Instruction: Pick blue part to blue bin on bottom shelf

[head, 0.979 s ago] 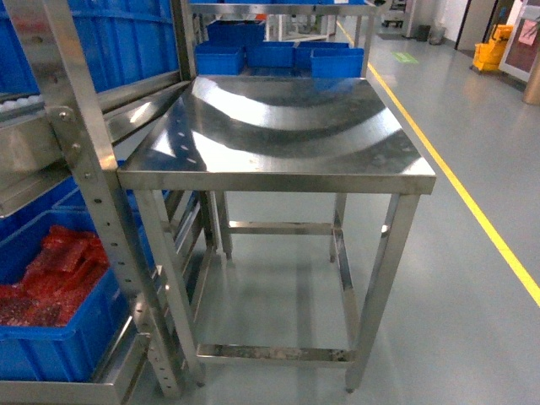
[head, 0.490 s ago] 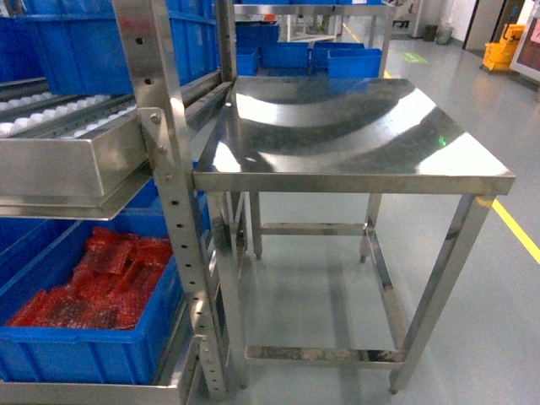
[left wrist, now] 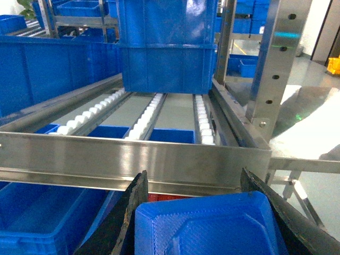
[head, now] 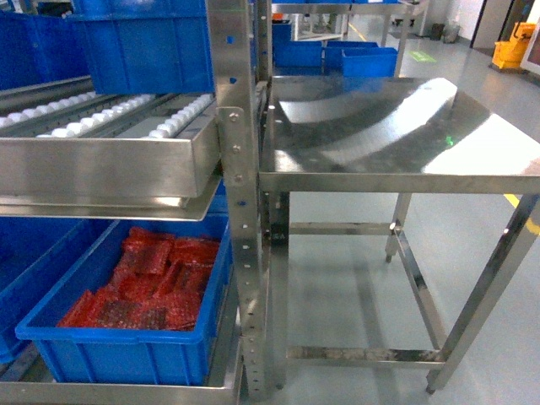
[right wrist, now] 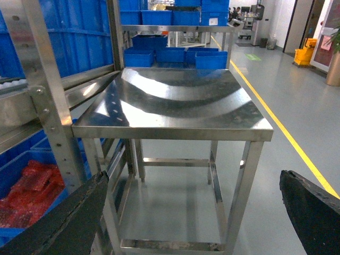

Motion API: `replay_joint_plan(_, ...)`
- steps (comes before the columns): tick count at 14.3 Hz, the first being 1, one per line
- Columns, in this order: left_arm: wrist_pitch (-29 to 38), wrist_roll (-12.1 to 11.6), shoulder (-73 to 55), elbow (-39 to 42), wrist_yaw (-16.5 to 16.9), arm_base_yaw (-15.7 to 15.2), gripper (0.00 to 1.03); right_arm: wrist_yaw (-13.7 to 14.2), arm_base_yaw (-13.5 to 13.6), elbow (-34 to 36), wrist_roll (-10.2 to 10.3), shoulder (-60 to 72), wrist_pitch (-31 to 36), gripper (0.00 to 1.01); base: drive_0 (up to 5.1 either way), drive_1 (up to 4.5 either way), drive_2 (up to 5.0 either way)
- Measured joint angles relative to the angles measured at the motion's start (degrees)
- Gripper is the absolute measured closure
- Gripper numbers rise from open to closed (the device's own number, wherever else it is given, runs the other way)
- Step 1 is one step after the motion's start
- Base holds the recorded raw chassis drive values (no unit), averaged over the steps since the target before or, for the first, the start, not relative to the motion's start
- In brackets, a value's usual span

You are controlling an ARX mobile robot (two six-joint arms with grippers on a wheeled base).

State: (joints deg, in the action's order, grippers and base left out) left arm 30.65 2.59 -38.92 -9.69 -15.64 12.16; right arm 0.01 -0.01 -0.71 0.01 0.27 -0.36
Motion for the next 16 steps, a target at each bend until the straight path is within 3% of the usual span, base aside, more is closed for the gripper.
replay_joint_plan(16, -0.17, 0.0, -0.02, 0.0, 0.02, 0.0, 0.59, 0.0, 0.0, 0.0, 0.0, 0.0, 0.22, 0.03, -5.0, 2.4, 2.4)
